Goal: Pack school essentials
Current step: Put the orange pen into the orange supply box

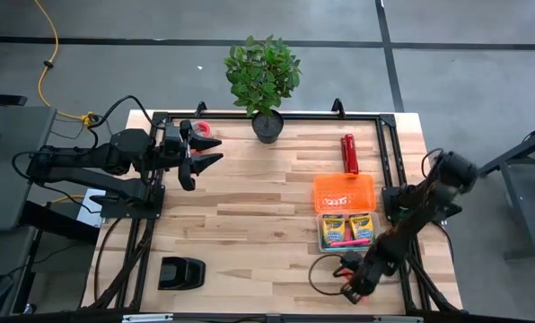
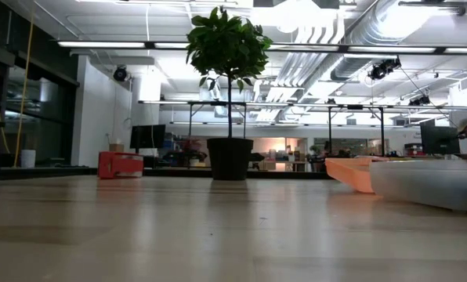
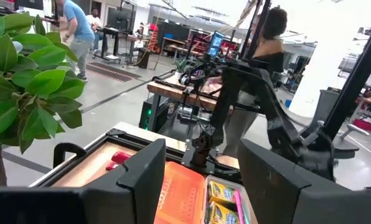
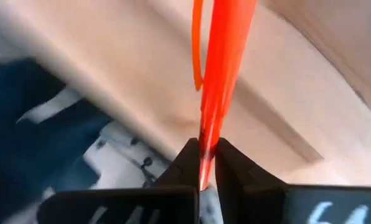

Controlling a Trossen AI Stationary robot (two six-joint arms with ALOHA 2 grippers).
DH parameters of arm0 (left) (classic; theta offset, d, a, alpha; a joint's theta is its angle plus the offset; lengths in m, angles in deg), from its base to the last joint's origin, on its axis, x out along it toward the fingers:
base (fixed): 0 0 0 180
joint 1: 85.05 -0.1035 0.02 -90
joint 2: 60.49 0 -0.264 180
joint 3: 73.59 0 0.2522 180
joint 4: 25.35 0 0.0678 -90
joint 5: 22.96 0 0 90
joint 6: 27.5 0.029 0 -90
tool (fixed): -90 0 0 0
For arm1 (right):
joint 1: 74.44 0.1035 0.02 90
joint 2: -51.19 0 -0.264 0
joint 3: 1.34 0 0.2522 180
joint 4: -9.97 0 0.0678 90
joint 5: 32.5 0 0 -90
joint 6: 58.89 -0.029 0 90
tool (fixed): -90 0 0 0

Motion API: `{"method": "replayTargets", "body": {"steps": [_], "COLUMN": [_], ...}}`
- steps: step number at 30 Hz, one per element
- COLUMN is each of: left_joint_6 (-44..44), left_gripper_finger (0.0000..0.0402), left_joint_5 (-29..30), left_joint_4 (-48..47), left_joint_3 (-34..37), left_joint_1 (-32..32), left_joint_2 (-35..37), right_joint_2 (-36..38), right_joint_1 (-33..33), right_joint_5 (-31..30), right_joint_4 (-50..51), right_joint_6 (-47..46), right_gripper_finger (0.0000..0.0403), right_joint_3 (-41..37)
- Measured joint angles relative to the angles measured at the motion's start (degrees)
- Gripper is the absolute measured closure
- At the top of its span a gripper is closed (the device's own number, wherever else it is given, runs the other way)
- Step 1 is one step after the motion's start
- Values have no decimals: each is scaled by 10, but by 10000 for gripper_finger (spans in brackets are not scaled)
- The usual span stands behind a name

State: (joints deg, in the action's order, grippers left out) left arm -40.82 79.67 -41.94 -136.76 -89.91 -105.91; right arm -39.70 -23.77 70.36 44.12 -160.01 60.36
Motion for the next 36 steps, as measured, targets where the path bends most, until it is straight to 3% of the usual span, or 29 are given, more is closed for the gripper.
{"method": "replayTargets", "body": {"steps": [4,9,15,21,29,36], "left_joint_6": [-4,-16,-51,-82,-46,-27], "left_gripper_finger": [213,213,213,213,213,213], "left_joint_5": [0,-4,-52,-72,-48,-46], "left_joint_4": [1,1,-8,-18,-17,-17], "left_joint_3": [0,0,0,0,0,0], "left_joint_1": [0,0,0,0,0,0], "left_joint_2": [0,0,-1,-9,-11,-11], "right_joint_2": [79,145,153,137,141,141], "right_joint_1": [-59,-187,-350,-466,-544,-542], "right_joint_5": [-55,-100,-143,-141,-85,-61], "right_joint_4": [5,-4,-90,-96,-21,19], "right_joint_6": [210,456,713,904,1012,1003], "right_gripper_finger": [399,401,402,402,403,403], "right_joint_3": [1,2,10,110,243,263]}}
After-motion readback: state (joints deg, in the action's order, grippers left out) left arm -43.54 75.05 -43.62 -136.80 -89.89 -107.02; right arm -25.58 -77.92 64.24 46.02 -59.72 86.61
